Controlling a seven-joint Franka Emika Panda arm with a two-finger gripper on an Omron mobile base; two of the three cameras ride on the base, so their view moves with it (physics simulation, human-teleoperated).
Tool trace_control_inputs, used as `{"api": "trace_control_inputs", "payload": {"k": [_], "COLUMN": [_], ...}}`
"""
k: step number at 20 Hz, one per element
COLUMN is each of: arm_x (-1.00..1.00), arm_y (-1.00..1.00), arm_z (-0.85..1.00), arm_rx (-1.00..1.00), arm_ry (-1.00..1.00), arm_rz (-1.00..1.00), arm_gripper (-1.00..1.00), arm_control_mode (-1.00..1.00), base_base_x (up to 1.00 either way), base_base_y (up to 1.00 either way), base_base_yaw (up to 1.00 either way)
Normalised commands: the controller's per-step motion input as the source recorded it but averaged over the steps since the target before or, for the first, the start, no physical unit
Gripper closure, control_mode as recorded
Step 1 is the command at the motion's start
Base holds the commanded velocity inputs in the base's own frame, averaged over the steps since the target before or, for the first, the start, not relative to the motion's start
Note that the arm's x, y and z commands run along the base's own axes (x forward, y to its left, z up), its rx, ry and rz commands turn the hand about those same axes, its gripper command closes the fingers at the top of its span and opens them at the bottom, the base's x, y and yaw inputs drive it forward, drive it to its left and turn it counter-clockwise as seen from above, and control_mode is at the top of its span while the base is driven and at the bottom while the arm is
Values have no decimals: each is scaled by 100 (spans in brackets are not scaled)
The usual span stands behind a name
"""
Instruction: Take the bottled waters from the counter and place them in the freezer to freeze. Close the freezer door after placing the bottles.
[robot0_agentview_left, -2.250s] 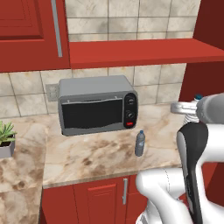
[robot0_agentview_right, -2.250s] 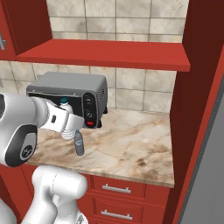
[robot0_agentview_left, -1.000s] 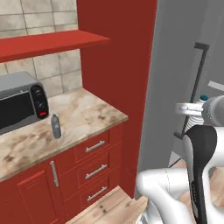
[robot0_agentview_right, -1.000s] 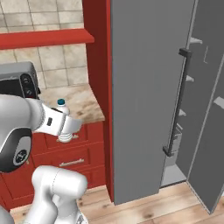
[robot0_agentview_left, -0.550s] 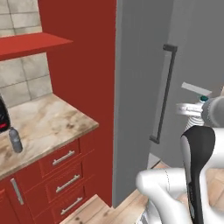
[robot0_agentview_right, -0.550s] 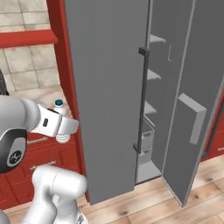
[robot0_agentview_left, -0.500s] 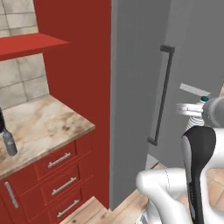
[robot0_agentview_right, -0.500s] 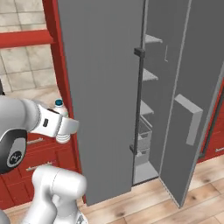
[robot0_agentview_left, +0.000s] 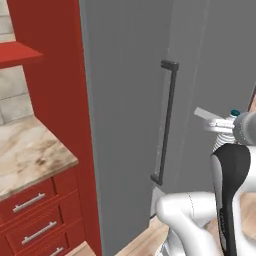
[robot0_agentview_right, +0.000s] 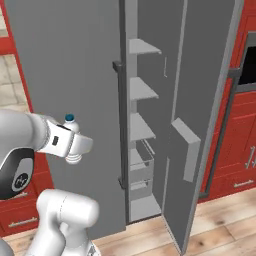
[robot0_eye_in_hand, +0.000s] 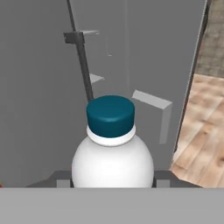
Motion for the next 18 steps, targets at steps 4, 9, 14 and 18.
{"api": "trace_control_inputs", "payload": {"k": [4,9,14,18], "arm_x": [0,0,0,0], "arm_y": [0,0,0,0], "arm_z": [0,0,0,0], "arm_rx": [0,0,0,0], "arm_ry": [0,0,0,0], "arm_rz": [0,0,0,0], "arm_gripper": [100,100,100,100], "arm_control_mode": [100,100,100,100], "base_base_x": [0,0,0,0], "base_base_y": [-37,-43,-73,-74], "base_base_yaw": [34,48,44,36]}}
